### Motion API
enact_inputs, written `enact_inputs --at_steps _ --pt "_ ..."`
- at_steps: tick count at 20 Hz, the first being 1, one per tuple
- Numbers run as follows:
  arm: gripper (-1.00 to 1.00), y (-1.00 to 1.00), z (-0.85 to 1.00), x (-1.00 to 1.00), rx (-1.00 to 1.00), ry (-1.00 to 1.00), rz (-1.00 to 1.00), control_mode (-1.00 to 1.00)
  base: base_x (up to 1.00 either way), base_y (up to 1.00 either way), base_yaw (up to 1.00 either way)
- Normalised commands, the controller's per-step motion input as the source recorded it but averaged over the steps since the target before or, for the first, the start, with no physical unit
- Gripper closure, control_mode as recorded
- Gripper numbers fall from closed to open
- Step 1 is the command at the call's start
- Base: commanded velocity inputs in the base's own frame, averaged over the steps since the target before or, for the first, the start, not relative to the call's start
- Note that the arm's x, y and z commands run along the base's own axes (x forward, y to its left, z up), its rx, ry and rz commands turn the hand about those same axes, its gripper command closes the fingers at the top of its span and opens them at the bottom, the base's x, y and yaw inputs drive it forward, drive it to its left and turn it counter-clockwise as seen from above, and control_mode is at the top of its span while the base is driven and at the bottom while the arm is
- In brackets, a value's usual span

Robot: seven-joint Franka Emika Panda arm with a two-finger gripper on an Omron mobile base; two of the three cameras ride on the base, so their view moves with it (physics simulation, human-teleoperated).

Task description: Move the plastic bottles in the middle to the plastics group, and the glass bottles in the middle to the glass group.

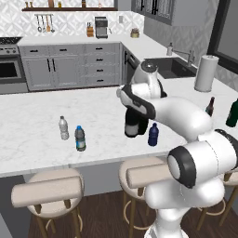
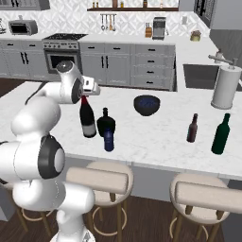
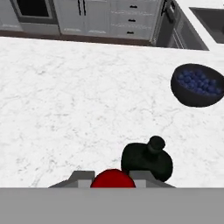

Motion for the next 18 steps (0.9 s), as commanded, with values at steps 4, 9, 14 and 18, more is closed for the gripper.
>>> enact_inputs --at_steps 4,9,14,18 --pt "1.0 -0.25 0.83 -0.56 0.0 -0.01 0.0 -1.0 0.0 0.0 0.0" --pt "1.0 -0.49 0.81 -0.34 0.0 0.0 0.0 -1.0 0.0 0.0 0.0" --pt "1.0 -0.92 0.41 0.0 0.0 0.0 -0.07 -1.0 0.0 0.0 0.0" --pt "1.0 -1.0 0.03 0.0 0.0 0.0 -0.13 -1.0 0.0 0.0 0.0"
